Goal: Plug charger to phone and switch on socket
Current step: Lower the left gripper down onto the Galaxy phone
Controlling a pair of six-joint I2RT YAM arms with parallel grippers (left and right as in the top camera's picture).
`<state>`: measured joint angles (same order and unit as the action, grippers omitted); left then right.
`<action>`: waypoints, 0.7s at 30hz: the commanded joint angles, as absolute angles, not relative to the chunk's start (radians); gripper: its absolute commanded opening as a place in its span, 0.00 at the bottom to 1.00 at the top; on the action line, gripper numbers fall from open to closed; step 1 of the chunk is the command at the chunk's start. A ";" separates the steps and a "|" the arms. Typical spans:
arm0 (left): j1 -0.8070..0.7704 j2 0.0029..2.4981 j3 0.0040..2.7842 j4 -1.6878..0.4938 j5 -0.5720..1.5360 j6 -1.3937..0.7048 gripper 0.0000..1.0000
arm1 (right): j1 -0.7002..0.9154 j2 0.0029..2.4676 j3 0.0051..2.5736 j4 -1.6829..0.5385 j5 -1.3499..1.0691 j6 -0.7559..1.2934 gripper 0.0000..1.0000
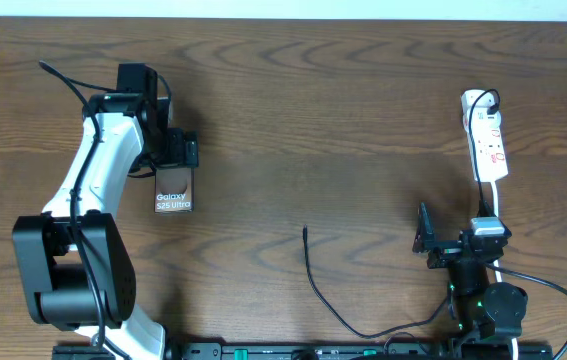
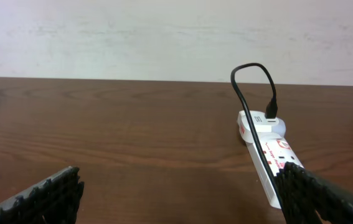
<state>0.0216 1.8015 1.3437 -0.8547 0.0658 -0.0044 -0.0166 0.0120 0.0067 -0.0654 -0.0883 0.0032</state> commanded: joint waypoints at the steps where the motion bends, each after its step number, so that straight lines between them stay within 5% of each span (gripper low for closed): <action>1: 0.022 1.813 1.326 -0.850 0.040 -0.023 1.00 | -0.014 0.007 0.006 -0.070 -0.078 -0.008 0.99; 21: 0.022 1.813 1.245 -0.751 0.041 -0.024 1.00 | -0.014 0.007 0.006 -0.070 -0.078 -0.008 0.99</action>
